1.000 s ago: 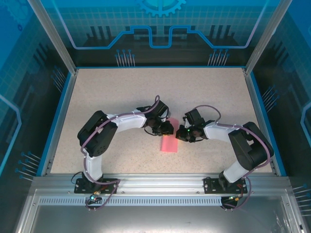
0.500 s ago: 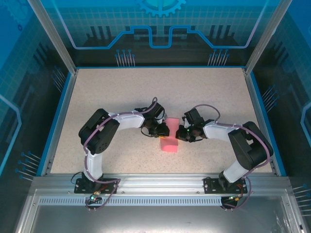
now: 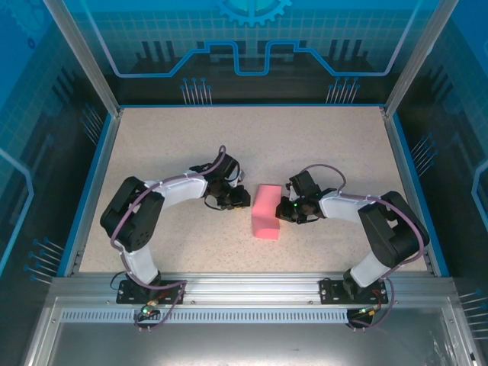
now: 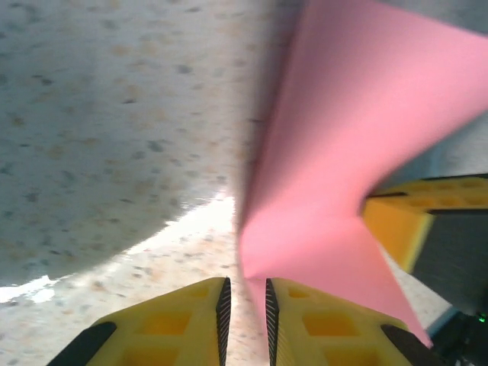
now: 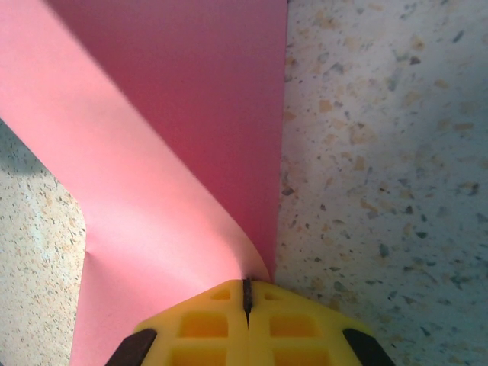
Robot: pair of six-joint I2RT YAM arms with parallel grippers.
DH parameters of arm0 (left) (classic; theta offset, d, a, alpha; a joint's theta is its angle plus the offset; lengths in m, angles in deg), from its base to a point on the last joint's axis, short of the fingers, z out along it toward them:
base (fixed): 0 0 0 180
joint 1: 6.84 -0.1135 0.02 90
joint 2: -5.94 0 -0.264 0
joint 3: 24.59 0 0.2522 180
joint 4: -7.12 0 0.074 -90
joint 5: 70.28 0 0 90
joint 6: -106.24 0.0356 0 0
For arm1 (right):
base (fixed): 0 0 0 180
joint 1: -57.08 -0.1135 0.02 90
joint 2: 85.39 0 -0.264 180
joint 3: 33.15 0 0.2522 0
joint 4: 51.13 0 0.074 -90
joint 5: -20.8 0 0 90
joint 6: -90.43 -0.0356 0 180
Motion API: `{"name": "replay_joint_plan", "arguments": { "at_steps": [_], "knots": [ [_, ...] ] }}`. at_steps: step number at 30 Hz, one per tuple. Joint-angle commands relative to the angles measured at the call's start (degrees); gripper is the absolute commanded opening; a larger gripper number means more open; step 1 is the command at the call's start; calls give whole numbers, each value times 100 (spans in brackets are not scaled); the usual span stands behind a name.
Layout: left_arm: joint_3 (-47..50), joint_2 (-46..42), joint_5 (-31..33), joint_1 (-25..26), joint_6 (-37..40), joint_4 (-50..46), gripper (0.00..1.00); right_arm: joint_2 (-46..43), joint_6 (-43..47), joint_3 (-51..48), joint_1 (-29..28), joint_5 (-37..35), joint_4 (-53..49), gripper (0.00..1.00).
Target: Fold a paper plane with a square sheet of paper (fold left side to right side)
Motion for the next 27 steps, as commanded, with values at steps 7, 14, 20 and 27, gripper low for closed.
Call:
{"name": "replay_joint_plan", "arguments": {
  "at_steps": [7, 14, 20, 27],
  "knots": [
    [-354, 620, -396, 611, -482, 690, 23, 179, 88, -235, -108, -303, -741, 0],
    [-285, 868, -302, 687, -480, 650, 23, 33, 126, -202, -106, -243, -673, 0],
    [-45, 890, -183, 703, -442, 554, 23, -289, 266, 27, -59, -37, -669, 0],
    [119, 926, -77, 695, -466, 565, 22, -524, 393, 544, 4, 181, -705, 0]
  ]
}}
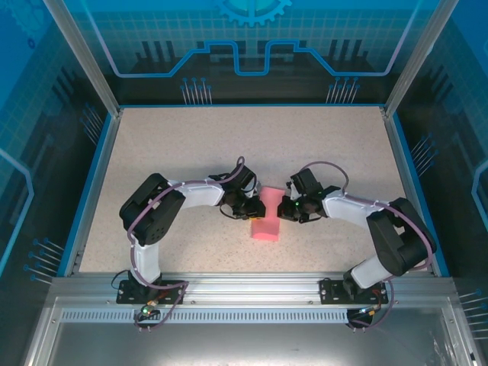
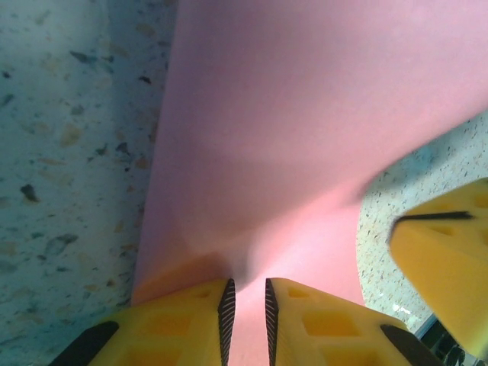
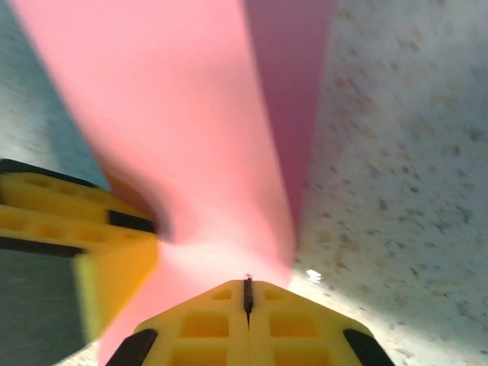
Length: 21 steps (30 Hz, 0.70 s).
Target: Fold a paper plane with a square sheet of paper (fold left side to right side)
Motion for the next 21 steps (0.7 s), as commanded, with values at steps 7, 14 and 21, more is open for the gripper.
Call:
{"name": "replay_joint_plan", "arguments": {
  "at_steps": [7, 14, 21],
  "knots": [
    [162, 176, 217, 52, -7, -200, 22, 579, 77, 718, -42, 327, 173, 0],
    [178, 39, 236, 46, 58, -243, 22, 1347, 43, 1113, -91, 195, 77, 0],
    [177, -436, 208, 60, 94, -319, 22, 1691, -22, 1162, -99, 46, -275, 0]
  ]
}}
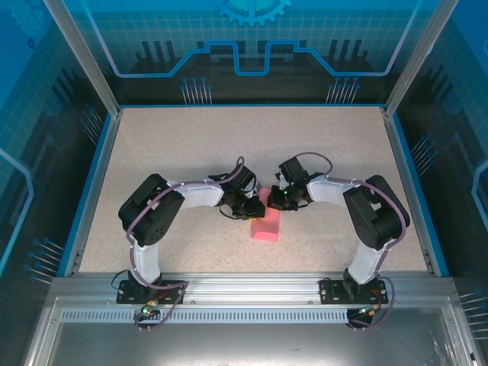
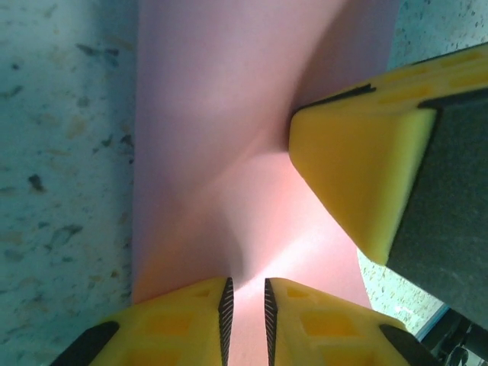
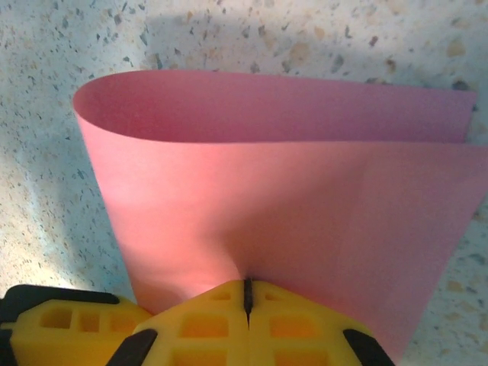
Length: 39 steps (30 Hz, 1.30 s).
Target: Fold a paper plane with a square sheet of paper (fold left side to right side)
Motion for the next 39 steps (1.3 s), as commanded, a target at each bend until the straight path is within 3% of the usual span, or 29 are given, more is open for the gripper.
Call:
{"name": "replay_joint_plan", "arguments": {
  "at_steps": [1, 7, 19, 39],
  "knots": [
    [119, -411, 142, 50, 85, -300, 22, 209, -23, 26, -75, -91, -348, 0],
    [47, -677, 27, 76, 50, -347, 22, 219, -17, -36, -75, -128, -381, 0],
    [165, -201, 37, 221, 49, -181, 22, 167, -30, -32, -84, -167, -410, 0],
    [1426, -817, 71, 706, -84, -217, 19, 219, -10, 33, -75, -250, -526, 0]
  ]
}}
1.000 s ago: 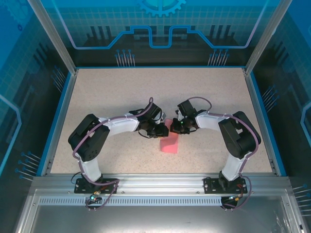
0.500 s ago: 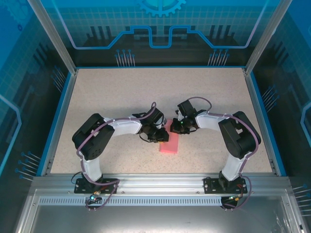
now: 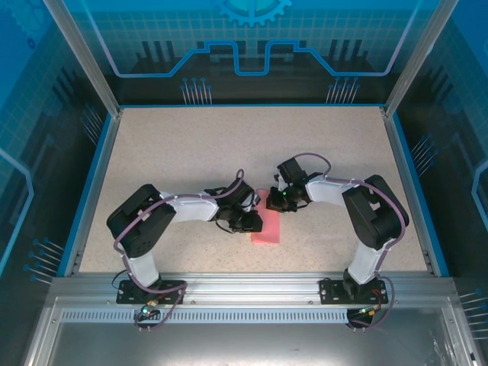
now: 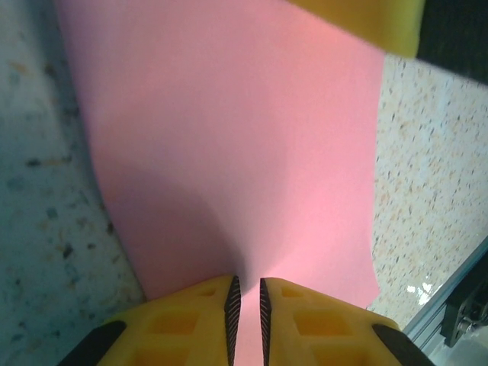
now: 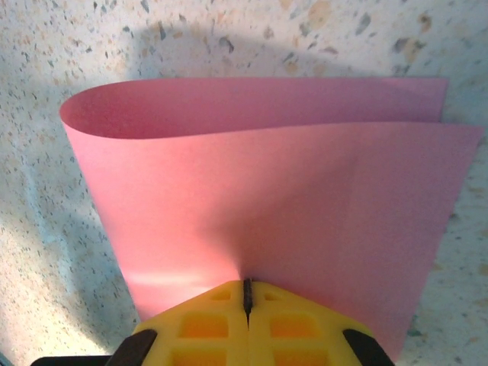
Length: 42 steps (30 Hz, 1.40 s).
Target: Fold a paper plane with a square sheet of paper (fold left side to right side)
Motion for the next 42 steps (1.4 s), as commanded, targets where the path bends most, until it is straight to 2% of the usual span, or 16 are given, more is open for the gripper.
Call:
{"name": "replay_joint_plan", "arguments": {
  "at_steps": [1, 10, 14, 18, 22, 28, 39, 42],
  "knots": [
    [427, -182, -69, 241, -99, -639, 19, 220, -14, 5, -10, -317, -375, 0],
    [910, -803, -72, 560, -340, -638, 19, 266, 20, 55, -1, -275, -392, 0],
    [797, -1274, 22, 506, -327, -782, 19, 243, 47, 76, -8, -240, -385, 0],
    [463, -1628, -20, 237, -341, -726, 21, 229, 73, 67, -10, -170, -330, 0],
    [171, -1495, 37, -7, -216, -899, 21, 196, 87, 53, -10, -39, -184, 0],
    [56, -1159, -73, -371, -384, -469, 22, -141, 294, 182, -10, 89, -43, 4],
    [-976, 80, -217, -385, -104, -389, 23, -398, 453, 420, 14, 204, -161, 9],
    [-1019, 277, -176, -383, -104, -323, 23, -647, 542, 412, 66, 88, -320, 14]
  ]
}}
